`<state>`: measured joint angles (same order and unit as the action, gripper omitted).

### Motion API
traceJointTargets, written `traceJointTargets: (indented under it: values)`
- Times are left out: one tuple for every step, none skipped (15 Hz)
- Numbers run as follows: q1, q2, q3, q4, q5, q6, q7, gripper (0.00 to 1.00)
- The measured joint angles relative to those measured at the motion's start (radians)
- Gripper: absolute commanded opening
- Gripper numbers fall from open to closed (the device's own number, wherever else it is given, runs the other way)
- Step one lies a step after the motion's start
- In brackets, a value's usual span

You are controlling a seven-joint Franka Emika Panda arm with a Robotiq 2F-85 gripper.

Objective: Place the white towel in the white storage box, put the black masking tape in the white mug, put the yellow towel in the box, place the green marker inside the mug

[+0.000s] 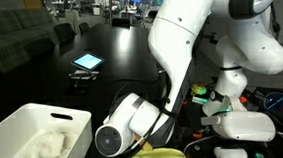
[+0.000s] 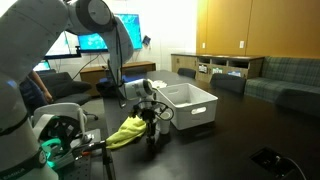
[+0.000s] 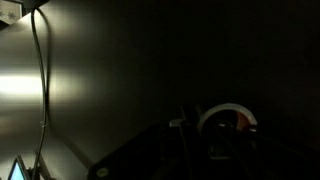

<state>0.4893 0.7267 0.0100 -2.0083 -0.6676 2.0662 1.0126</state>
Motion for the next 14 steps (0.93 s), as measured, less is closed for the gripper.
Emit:
traceJointTargets:
  values:
    - [0.002,-0.006,0.002,-0.007,0.0,-0.003,0.01,0.13]
    - [0.005,-0.015,0.004,-0.018,0.0,-0.008,0.022,0.13]
    - [0.009,-0.028,0.006,-0.031,0.0,-0.017,0.034,0.12]
    - [0.013,-0.045,0.011,-0.047,-0.001,-0.026,0.049,0.13]
    - [0.018,-0.065,0.016,-0.064,-0.002,-0.04,0.065,0.12]
    - [0.023,-0.088,0.023,-0.083,-0.003,-0.055,0.083,0.13]
    - [0.027,-0.114,0.032,-0.104,-0.003,-0.07,0.102,0.14]
    - [0.031,-0.14,0.043,-0.123,-0.004,-0.087,0.123,0.13]
    - [0.033,-0.167,0.055,-0.142,-0.004,-0.104,0.143,0.14]
    - [0.033,-0.194,0.07,-0.159,-0.004,-0.125,0.16,0.13]
    - [0.033,-0.217,0.083,-0.171,-0.004,-0.143,0.172,0.13]
    - [0.033,-0.237,0.094,-0.179,-0.004,-0.16,0.181,0.13]
    - [0.033,-0.252,0.104,-0.183,-0.004,-0.174,0.185,0.11]
    - [0.032,-0.264,0.111,-0.186,-0.004,-0.179,0.188,0.21]
